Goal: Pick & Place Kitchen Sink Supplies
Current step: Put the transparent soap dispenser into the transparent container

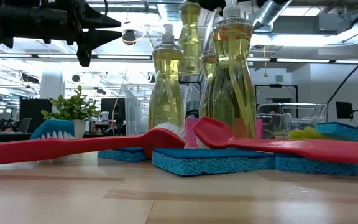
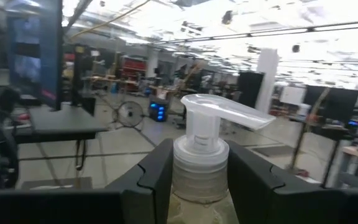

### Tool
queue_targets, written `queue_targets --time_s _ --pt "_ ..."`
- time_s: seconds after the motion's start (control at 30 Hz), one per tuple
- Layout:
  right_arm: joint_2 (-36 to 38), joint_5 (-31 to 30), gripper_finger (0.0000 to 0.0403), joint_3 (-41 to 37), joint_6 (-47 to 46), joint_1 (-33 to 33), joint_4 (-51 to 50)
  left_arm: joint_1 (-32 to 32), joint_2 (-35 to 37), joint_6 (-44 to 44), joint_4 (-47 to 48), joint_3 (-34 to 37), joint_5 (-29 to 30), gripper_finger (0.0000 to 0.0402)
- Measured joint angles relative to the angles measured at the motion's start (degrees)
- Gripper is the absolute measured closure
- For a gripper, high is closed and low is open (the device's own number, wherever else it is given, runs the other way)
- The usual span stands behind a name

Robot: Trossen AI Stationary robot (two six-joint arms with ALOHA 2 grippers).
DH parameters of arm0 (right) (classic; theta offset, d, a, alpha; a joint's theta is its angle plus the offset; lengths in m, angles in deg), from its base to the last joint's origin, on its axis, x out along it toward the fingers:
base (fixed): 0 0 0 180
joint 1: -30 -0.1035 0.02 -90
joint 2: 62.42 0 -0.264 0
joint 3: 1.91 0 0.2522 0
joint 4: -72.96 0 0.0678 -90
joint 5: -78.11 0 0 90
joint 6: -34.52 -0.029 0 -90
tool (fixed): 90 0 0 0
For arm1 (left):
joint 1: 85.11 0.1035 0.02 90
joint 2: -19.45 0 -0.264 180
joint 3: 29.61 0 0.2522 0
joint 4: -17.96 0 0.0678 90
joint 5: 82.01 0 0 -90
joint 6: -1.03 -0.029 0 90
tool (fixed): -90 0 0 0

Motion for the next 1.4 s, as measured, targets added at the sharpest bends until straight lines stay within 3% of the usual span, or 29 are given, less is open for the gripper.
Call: queue_targets --time_s 0.33,0.77,1.4 --pt "-8.81 2.95 0.0281 4.79 -2.71 -0.08 -0.22 0.0 0.0 -0.01 0.0 0.0 0.0 0.0286" --pt "-12.61 3.49 0.0281 4.92 -7.96 -0.96 -1.69 0.0 0.0 -0.01 0.0 0.0 0.0 0.0286" --pt "-18.08 4.28 0.028 4.92 -6.2 -1.68 -5.78 0.01 0.0 -0.01 -0.02 0.02 0.0 0.0286"
